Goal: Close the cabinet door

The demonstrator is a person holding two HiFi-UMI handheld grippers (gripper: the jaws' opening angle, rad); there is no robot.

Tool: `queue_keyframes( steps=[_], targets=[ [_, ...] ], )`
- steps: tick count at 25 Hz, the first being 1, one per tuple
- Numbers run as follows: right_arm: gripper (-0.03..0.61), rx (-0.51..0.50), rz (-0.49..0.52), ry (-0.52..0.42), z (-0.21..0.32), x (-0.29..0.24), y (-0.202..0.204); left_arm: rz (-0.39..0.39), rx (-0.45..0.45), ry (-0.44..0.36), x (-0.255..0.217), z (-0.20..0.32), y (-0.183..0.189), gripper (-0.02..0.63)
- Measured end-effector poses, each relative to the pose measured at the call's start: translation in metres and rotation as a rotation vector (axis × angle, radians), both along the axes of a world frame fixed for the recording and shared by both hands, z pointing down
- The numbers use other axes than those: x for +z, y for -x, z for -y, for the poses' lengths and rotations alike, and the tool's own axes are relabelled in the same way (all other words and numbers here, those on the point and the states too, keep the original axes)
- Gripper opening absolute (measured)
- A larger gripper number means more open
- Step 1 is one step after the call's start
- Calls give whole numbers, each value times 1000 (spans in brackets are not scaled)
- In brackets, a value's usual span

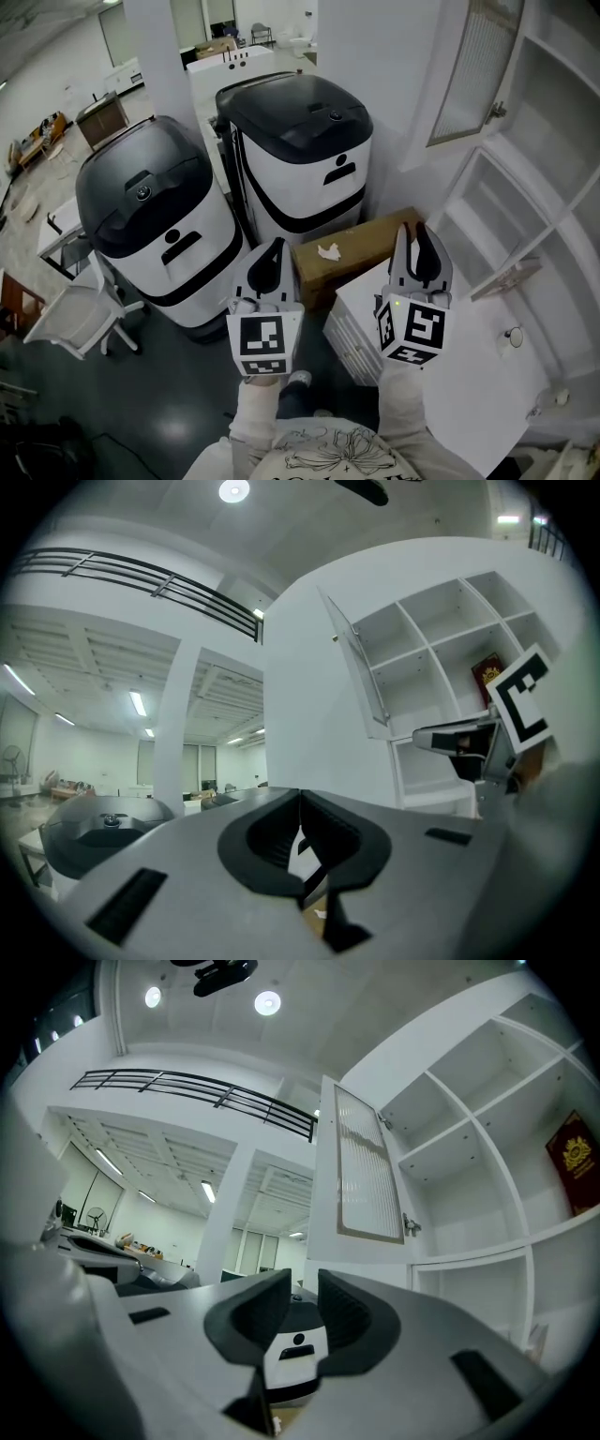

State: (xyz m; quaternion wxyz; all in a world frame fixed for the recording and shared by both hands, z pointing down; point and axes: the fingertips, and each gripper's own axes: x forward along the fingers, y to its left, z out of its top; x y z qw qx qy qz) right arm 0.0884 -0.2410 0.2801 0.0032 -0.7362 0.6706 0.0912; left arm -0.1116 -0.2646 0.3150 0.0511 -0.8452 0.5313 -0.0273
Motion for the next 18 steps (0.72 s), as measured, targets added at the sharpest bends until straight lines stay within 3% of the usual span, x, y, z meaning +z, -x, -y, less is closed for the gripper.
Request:
queue_keyframes(
  steps=[18],
  targets=[
    [80, 182, -43, -11, 83, -18, -8, -2, 124, -1, 0, 100, -2, 5]
  ],
)
